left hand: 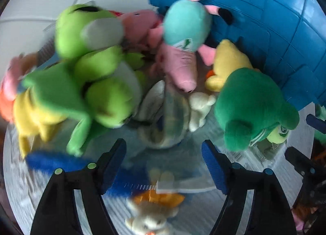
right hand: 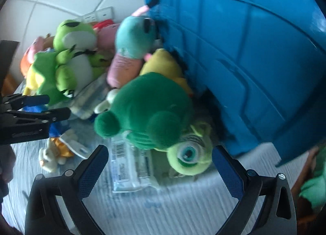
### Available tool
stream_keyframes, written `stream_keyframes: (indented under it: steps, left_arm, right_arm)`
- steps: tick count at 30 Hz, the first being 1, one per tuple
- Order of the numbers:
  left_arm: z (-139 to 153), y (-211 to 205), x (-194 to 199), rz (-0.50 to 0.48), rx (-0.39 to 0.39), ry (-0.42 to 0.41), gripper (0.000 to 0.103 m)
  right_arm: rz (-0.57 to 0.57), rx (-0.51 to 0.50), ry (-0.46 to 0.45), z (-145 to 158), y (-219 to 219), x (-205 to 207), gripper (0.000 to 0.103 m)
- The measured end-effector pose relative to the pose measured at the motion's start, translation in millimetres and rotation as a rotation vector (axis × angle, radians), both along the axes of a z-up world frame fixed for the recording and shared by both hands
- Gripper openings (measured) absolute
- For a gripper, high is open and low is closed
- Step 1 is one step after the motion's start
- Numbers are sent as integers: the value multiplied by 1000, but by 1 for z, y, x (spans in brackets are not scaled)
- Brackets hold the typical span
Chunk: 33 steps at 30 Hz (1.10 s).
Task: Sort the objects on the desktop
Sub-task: 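Reach left tool to the clear plastic bag while right tool reaches the green plush turtle, then close left tool on the clear plastic bag while right tool grasps the green plush turtle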
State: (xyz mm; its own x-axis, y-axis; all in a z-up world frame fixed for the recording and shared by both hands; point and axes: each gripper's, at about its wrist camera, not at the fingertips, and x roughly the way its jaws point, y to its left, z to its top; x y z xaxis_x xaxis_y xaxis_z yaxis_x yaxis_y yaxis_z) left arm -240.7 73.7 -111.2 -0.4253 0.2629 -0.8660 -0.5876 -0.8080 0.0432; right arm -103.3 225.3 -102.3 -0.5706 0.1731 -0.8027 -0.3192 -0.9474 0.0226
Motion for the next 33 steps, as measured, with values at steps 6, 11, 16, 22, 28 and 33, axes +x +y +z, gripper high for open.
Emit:
stream_keyframes:
  steps: [6,11,16,22,28,33]
  left_arm:
    - [-19,17,-17,-56,-35,-42,76]
    - [-34,24,-25,-79,-72,-49,76]
    - [-47,33,-25,-127,-101,-48,76]
    - [-64,35,-27,-130,-101,-109,61]
    - [-71,29,-25,-136,-94,-114,46]
    - [-71,25,-20,-147,-80,-119,45]
  right_arm:
    - [-48,-15,-16,-3,6,-1,103]
    - [-75,-17,-26,-5,6,1,103]
    - [-119,-51,-16,-6,8,2,103]
    - [-139,-53,-6,-7,5,4,103]
    - [-162,-51,-10,-15,1,-2,103]
    - [-163,-16,-7,-19,-3,-17,101]
